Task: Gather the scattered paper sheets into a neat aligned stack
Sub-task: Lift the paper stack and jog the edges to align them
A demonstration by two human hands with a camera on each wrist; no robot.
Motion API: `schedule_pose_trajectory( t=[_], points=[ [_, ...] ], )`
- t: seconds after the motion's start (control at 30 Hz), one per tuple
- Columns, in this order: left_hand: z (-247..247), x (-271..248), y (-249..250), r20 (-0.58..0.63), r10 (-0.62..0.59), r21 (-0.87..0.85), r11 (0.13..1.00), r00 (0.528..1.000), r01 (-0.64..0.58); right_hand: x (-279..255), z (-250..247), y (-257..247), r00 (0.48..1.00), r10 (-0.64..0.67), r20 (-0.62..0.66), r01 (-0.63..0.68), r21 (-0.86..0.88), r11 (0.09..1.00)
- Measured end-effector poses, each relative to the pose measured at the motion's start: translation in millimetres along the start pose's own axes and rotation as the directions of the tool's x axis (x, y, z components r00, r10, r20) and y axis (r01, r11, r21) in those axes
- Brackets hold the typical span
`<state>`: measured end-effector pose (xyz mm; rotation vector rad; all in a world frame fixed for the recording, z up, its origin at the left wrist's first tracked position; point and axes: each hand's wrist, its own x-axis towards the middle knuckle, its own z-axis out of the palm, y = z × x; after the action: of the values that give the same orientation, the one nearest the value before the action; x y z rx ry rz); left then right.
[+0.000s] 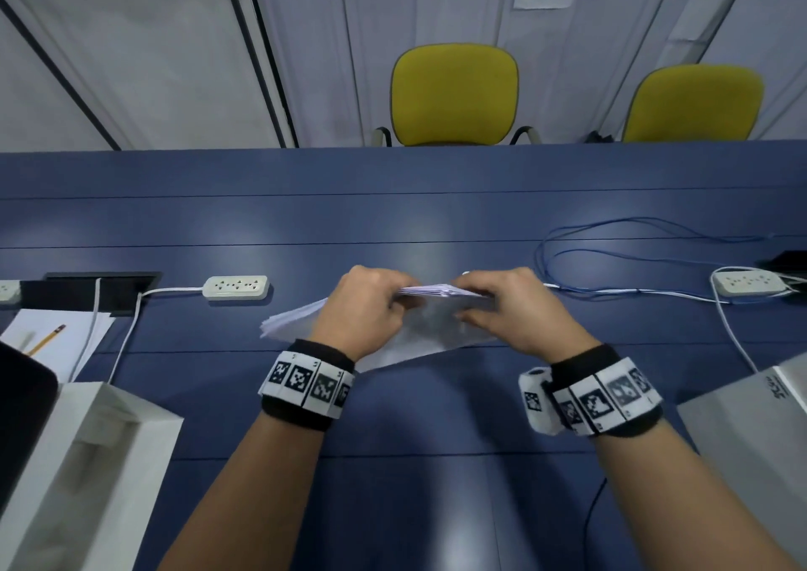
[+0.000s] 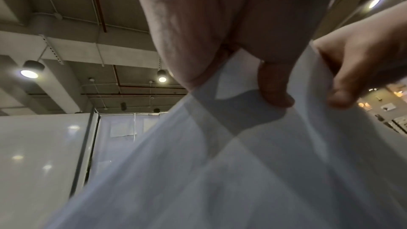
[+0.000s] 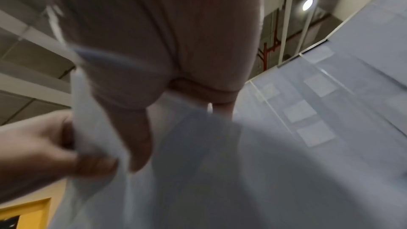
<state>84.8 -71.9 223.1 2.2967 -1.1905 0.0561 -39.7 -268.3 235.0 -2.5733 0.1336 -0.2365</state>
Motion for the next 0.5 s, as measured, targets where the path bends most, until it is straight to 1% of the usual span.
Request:
schedule_pose_trajectory(
  t=[0.03,0.1,0.17,0.2,0.23,0.27,0.3,0.33,0.37,0.4,0.43,0.47,0.5],
  points=[
    [4,-1,2,-0.003,0.0,-0.005,1.0,1.0,0.0,2,7,-2,1.0,-0.014,-0.017,0.014,-0.007,1.0],
    [11,-6,2,-0.034,0.007,-0.052,0.999,0.999,-0.008,2,17,2,0.998,-0.001,-0.065,0.001,-0.009,1.0],
    [18,-20,-7,-0.111,-0.01,-0.111,0.994,0.994,-0.002,-4,22,7,0.995,0.01,-0.096,-0.014,-0.043,0.999],
    [19,-29,-15,-0.165,-0.049,-0.133,0.991,0.985,0.027,-9,22,10,0.994,0.022,-0.106,-0.027,-0.047,0.999],
    [21,-39,-27,-0.213,-0.143,-0.164,0.98,0.966,0.109,-14,22,15,0.991,0.04,-0.125,-0.043,-0.023,0.999],
    [21,-51,-40,-0.248,-0.276,-0.216,0.95,0.929,0.225,-19,21,20,0.985,0.08,-0.153,-0.076,0.03,0.997],
    [21,-63,-52,-0.264,-0.427,-0.293,0.89,0.865,0.35,-24,20,27,0.973,0.147,-0.179,-0.127,0.123,0.984],
    [23,-75,-65,-0.248,-0.565,-0.404,0.798,0.787,0.446,-29,18,35,0.952,0.249,-0.178,-0.199,0.258,0.946],
    [25,-84,-73,-0.181,-0.673,-0.534,0.68,0.717,0.502,-34,17,41,0.927,0.345,-0.15,-0.258,0.415,0.873],
    [29,-89,-81,-0.084,-0.724,-0.651,0.56,0.685,0.513,-38,17,47,0.904,0.415,-0.108,-0.292,0.553,0.78],
    [32,-93,-85,0.008,-0.722,-0.72,0.476,0.692,0.505,-42,18,50,0.89,0.45,-0.078,-0.296,0.651,0.699],
    [34,-95,-87,0.077,-0.689,-0.753,0.433,0.72,0.495,-45,21,52,0.886,0.459,-0.064,-0.285,0.707,0.647],
    [34,-94,-86,0.125,-0.656,-0.763,0.416,0.744,0.495,-48,25,53,0.883,0.465,-0.062,-0.269,0.745,0.61]
  ],
)
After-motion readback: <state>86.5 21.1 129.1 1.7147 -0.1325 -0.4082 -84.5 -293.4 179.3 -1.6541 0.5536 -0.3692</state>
